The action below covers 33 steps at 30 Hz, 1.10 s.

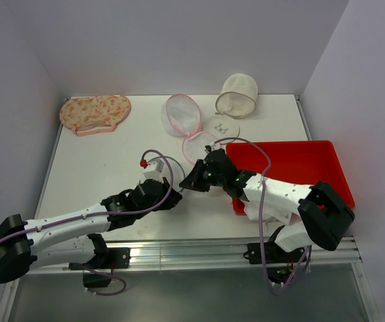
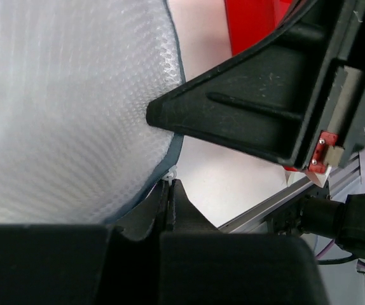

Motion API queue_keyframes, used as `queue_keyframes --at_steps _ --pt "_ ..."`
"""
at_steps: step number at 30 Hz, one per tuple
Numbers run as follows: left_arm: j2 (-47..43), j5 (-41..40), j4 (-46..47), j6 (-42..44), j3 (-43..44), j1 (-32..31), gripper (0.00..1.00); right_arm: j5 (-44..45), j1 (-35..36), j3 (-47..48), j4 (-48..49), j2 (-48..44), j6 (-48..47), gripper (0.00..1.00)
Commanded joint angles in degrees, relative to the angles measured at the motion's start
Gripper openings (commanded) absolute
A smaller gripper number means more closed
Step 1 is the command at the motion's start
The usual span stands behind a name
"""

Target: Place the bra in the laundry bag and zip it closed

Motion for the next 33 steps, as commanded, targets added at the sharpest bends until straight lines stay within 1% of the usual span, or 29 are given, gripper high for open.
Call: queue_keyframes --at_steps 1,3,7,11,13,16,19,21,24,25,27,28,31,33 --pt "-3.7 0.1 -0.6 1.0 1.2 0.2 0.0 1.6 -2.2 4.5 -1.6 1.4 -2.7 0.11" --pt "-5.6 -0.1 -3.3 0.8 0.3 0.2 0.0 -0.6 -3.9 6.2 -2.9 2.5 -6.4 0.08" --pt "-12.5 -2.0 -9.5 -0.4 -1.2 0.2 0.0 -3.0 -7.5 14.1 -10.0 7.1 -13.9 0.07" --pt "-18.6 -3.8 -15.9 -2.0 -2.9 0.2 0.0 -4.3 -9.8 20.8 -14.5 11.7 -22.3 0.07" --pt "-21.6 -4.3 -18.9 -3.0 -3.5 0.2 0.0 -5.1 -10.6 24.8 -16.2 14.7 -24.7 0.08" --pt "-24.4 -4.5 -21.0 -4.2 -4.9 0.2 0.0 -7.1 -10.8 29.7 -17.1 18.4 -28.8 0.1" --pt "-24.4 -4.0 -20.4 -4.5 -6.1 0.2 0.0 -8.4 -10.5 35.8 -19.2 22.5 -31.3 0.13" --pt "-23.4 -2.7 -17.7 -4.6 -6.9 0.0 0.0 -8.4 -9.7 40.3 -22.0 24.7 -32.6 0.17" --pt "-20.4 -2.4 -13.6 -3.9 -6.1 -0.3 0.0 -5.4 -7.5 43.7 -25.3 25.6 -33.2 0.28" --pt "-18.7 -2.5 -12.5 -3.5 -5.8 -0.3 0.0 -4.8 -6.7 43.5 -25.5 25.2 -32.6 0.37" --pt "-16.8 -2.5 -9.5 -2.6 -4.6 -0.3 0.0 -3.4 -6.4 42.5 -26.4 23.6 -31.7 0.47" --pt "-14.6 -2.5 -8.5 -2.2 -3.4 -0.3 0.0 -3.0 -6.2 42.0 -26.6 22.8 -31.0 0.54" --pt "-9.7 -2.1 -5.2 -0.9 -1.3 -0.3 0.0 -0.9 -5.7 40.0 -28.2 18.9 -30.5 0.63" --pt "-6.2 -1.9 -2.6 0.0 -0.3 -0.3 0.0 2.7 -4.6 38.9 -30.7 15.5 -30.3 0.64"
